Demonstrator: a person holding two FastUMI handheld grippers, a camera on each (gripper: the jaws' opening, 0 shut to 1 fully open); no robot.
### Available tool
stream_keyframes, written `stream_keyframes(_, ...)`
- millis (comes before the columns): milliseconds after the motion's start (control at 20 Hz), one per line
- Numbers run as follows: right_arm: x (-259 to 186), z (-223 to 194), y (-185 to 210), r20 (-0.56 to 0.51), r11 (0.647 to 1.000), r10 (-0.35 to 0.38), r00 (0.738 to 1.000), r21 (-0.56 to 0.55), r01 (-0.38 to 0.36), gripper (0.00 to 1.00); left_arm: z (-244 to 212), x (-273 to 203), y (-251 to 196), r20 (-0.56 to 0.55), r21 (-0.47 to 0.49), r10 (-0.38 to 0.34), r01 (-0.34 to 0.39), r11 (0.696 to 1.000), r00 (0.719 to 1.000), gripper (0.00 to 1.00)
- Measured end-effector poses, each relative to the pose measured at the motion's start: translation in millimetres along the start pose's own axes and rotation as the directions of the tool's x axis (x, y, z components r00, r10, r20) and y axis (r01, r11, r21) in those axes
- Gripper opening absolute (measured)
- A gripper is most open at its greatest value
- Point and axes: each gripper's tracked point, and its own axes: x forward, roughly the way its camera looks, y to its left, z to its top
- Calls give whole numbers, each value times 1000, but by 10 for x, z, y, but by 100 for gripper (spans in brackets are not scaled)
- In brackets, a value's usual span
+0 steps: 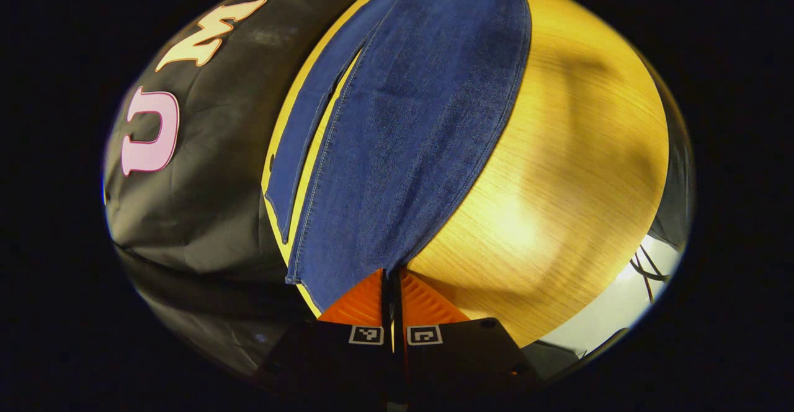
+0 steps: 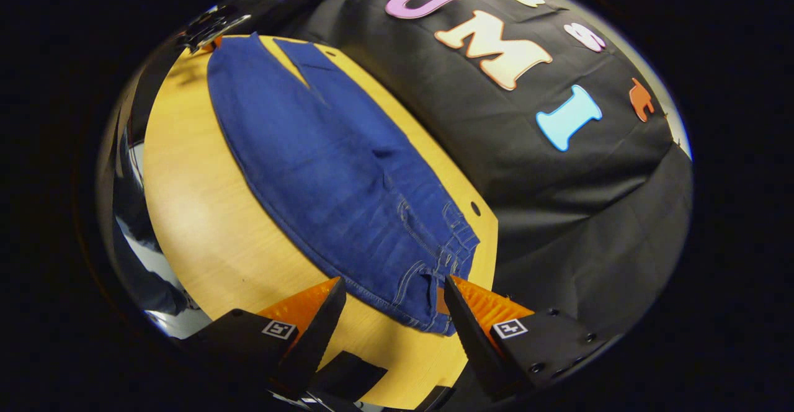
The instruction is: Grasp the waist and the cuffs of the jeans and fold them to make the two legs overlap; first hold the waist and fold one-third of the jeans toward the cuffs, then hold the cuffs and fold the remaining one-third in the same direction to finish folding.
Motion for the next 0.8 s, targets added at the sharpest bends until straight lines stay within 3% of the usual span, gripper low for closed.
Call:
stream_keyframes(300, 223, -201, 234, -71, 977, 64, 995, -201, -78, 99, -14, 18, 9, 7, 4, 13, -13, 1000, 1000, 0)
stream_keyframes(400, 335, -156, 241, -72, 961, 63, 995, -265, -80, 91, -10, 18, -2, 6, 8, 15, -16, 1000, 1000, 0)
stream_keyframes(600, 551, -95, 254, -69, 949, 54, 996, -308, -73, 69, -14, 20, 2, 5, 19, 19, -20, 1000, 1000, 0)
stream_keyframes(800, 636, -119, 372, -99, 949, 71, 993, -299, -98, 33, -7, 20, 3, -1, 1, 25, -25, 1000, 1000, 0)
